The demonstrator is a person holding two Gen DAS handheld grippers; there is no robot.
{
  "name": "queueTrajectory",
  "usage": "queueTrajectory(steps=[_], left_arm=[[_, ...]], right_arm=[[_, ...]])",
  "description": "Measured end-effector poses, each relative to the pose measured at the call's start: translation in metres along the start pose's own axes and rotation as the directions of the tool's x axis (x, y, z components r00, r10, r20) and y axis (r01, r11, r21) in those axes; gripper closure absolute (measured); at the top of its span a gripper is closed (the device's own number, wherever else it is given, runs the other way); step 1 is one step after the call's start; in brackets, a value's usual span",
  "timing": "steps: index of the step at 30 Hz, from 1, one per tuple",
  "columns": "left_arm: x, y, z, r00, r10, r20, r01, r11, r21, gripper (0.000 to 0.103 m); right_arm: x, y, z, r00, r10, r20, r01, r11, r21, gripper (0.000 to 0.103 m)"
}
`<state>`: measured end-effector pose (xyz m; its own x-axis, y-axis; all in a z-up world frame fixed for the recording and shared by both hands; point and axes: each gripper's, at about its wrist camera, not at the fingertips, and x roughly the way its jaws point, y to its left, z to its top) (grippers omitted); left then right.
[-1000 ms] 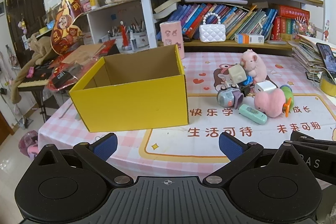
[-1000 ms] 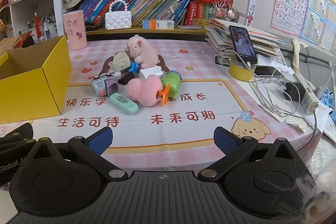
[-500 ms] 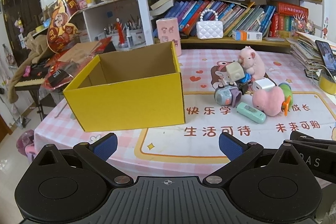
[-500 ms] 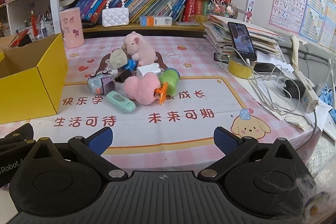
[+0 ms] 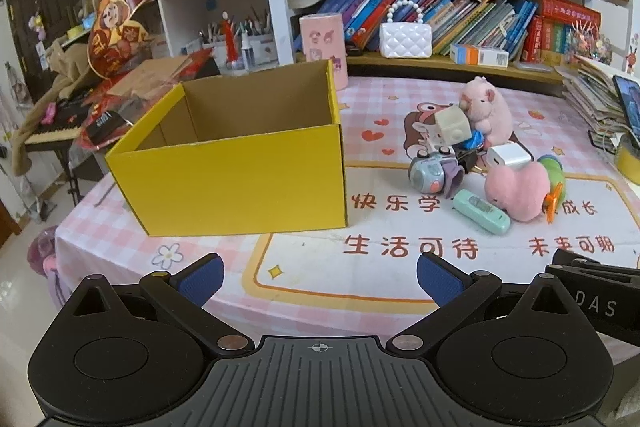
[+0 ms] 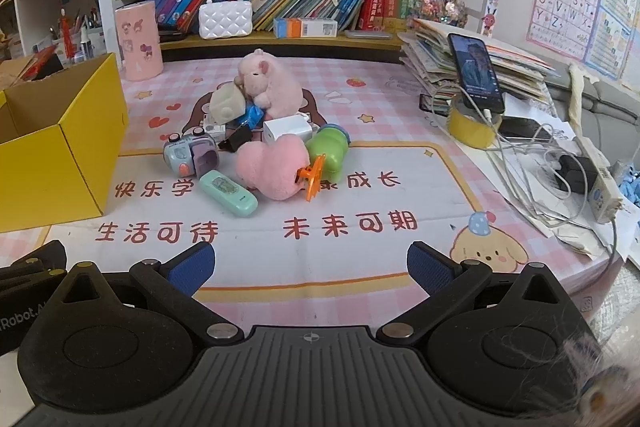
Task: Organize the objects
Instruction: 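Move both tools toward the toy cluster on the table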
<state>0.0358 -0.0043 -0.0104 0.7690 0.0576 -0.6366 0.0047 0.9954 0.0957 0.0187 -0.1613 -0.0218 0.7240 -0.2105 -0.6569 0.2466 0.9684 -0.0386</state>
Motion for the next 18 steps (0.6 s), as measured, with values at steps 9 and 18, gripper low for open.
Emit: queueTrajectory(steps=[9, 18], left_arm=[[0.021, -0.012, 0.010, 0.996, -0.067, -0.063, 0.063, 0.996, -0.065, 0.000], [0.040, -0.030, 0.022, 0.996, -0.065, -0.065, 0.053, 0.982, -0.181, 0.000]], right_arm=[[0.024, -0.016, 0.018, 0.999, 0.043, -0.013, -0.043, 0.999, 0.011, 0.000], [0.056, -0.041, 0.044, 0.994, 0.105, 0.018, -0.105, 0.994, 0.020, 0.003]])
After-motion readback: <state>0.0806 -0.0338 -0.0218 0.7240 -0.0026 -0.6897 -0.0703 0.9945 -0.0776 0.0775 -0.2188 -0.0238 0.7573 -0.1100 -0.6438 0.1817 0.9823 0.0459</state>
